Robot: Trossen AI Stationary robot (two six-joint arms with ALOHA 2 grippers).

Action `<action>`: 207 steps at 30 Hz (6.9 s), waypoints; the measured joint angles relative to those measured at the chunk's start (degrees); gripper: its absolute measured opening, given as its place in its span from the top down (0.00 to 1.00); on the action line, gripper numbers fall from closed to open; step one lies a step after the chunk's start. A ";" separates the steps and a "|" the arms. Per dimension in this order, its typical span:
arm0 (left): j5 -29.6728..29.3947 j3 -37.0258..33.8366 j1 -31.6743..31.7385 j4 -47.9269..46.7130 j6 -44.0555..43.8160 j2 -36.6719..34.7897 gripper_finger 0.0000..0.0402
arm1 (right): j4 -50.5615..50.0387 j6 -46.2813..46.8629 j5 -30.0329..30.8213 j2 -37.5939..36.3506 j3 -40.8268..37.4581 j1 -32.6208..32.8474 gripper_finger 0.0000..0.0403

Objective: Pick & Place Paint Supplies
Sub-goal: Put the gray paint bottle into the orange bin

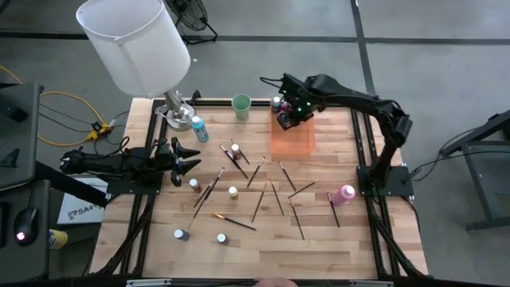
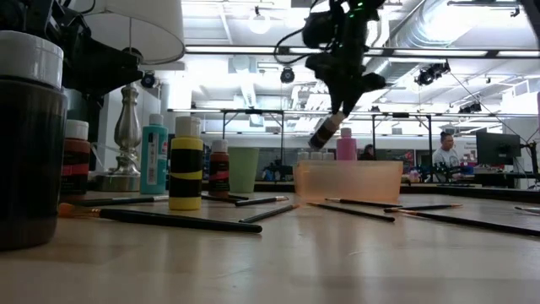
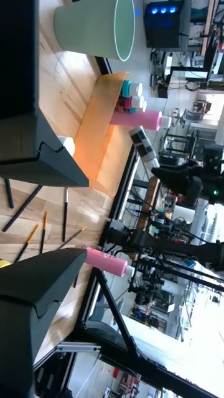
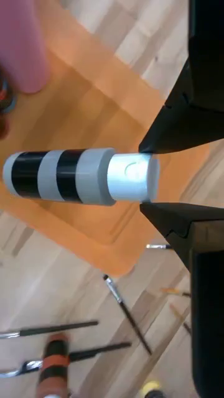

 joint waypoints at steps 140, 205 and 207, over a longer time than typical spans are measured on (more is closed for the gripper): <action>1.31 0.00 0.00 -0.07 0.00 0.02 0.58 | 3.43 -21.06 3.20 17.30 -9.42 -0.52 0.65; -20.80 39.26 0.72 5.97 28.92 59.21 0.58 | 10.03 -18.68 -58.54 -3.06 -9.38 -1.02 0.73; -22.96 45.58 1.70 2.12 37.16 64.74 0.58 | 11.88 -16.60 -58.57 -2.98 -9.38 -0.36 0.73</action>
